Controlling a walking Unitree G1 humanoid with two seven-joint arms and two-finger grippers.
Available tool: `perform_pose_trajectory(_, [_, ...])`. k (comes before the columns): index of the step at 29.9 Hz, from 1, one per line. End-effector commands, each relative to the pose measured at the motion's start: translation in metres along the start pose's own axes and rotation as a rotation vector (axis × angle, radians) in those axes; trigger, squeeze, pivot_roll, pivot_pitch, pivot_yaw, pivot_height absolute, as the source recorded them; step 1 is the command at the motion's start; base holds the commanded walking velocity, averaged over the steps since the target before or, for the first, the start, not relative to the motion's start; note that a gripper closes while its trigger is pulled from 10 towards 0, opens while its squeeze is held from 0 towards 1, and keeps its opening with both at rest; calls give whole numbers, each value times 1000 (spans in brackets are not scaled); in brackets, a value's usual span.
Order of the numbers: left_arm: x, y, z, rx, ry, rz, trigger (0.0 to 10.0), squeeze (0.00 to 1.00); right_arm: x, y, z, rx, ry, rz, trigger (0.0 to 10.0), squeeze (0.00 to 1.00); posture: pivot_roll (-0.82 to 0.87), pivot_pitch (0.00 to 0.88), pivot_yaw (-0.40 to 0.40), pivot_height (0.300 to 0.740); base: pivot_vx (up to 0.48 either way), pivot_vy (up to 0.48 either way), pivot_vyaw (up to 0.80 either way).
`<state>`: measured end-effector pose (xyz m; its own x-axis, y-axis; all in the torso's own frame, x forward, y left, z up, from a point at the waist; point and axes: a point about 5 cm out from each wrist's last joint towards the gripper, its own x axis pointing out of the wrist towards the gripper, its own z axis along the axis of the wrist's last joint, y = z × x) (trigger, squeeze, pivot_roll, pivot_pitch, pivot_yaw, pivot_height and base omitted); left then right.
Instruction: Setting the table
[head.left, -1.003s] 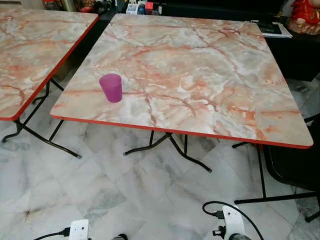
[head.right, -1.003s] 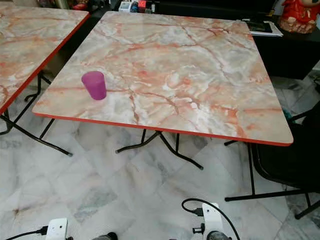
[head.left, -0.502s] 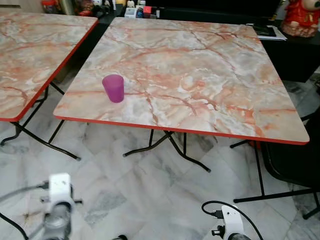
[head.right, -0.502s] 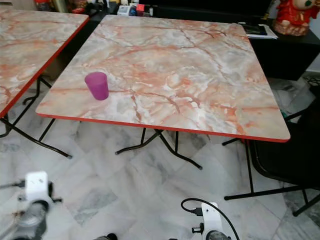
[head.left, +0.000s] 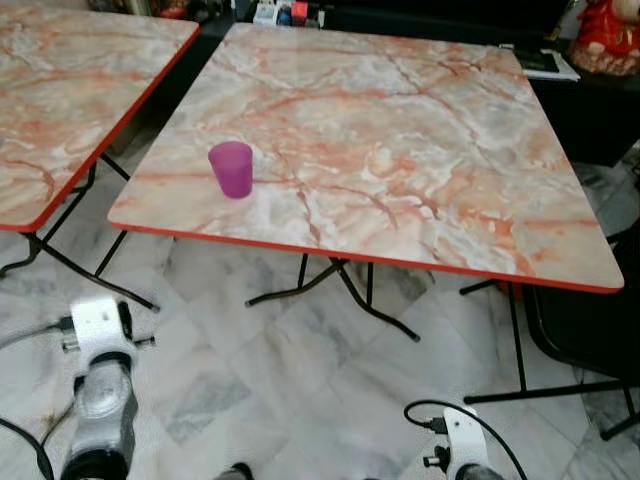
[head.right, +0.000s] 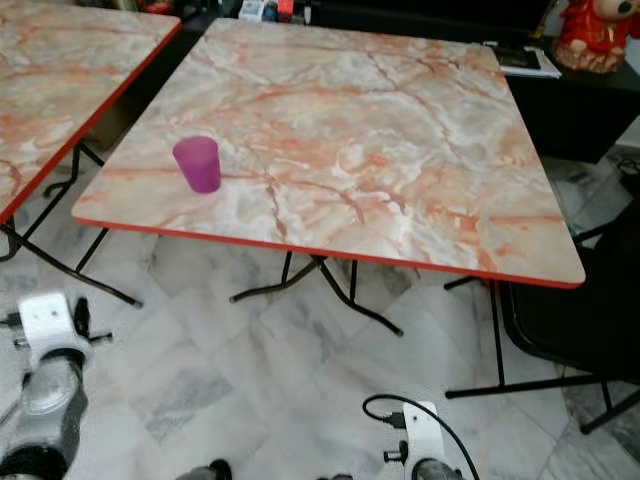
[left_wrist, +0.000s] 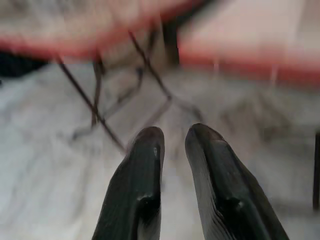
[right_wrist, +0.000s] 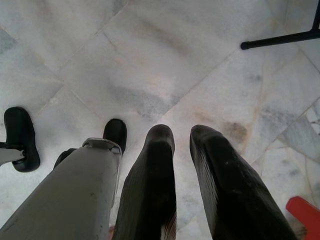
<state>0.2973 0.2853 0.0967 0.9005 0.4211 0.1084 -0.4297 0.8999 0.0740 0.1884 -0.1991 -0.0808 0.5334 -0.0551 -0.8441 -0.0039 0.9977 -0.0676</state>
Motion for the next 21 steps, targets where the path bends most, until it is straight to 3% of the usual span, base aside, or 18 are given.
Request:
perform_pose_trajectory(1, [12, 4, 28, -21, -101, 36, 10000, 0, -1, -4, -5, 17, 10, -12, 10000, 0, 17, 155, -78, 736, 0, 0, 0])
perform_pose_trajectory(2, [14, 3, 37, -26, -130, 37, 10000, 0, -1, -4, -5, 18, 9, -12, 10000, 0, 17, 155, -78, 736, 0, 0, 0])
perform_pose_trajectory(3, [21, 0, 60, -21, -204, 27, 10000, 0, -1, -4, -5, 18, 9, -13, 10000, 0, 17, 149, -79, 736, 0, 0, 0])
perform_pose_trajectory(4, [21, 0, 60, -21, -204, 27, 10000, 0, -1, -4, -5, 18, 9, -13, 10000, 0, 17, 149, -79, 736, 0, 0, 0])
perform_pose_trajectory(5, [27, -6, 85, -34, -280, 7, 10000, 0, -1, -4, -5, 18, 6, -13, 10000, 0, 19, 146, -79, 736, 0, 0, 0])
perform_pose_trajectory(8, [30, -15, 109, -61, -336, -25, 10000, 0, -1, -4, -5, 13, 4, -15, 10000, 0, 24, 140, -80, 736, 0, 0, 0])
perform_pose_trajectory(11, [32, -41, 134, -111, -376, -137, 10000, 0, -1, -5, -5, 16, -2, -20, 10000, 0, 30, 131, -79, 736, 0, 0, 0])
perform_pose_trajectory(15, [32, -65, 143, -131, -363, -218, 10000, 0, -1, -3, -6, 28, -6, -19, 10000, 0, 17, 114, -61, 736, 0, 0, -328])
perform_pose_trajectory(21, [36, -74, 149, -168, -336, -230, 10000, 0, -1, 0, -5, 52, -16, -20, 10000, 0, 12, 128, -55, 736, 0, 0, -648])
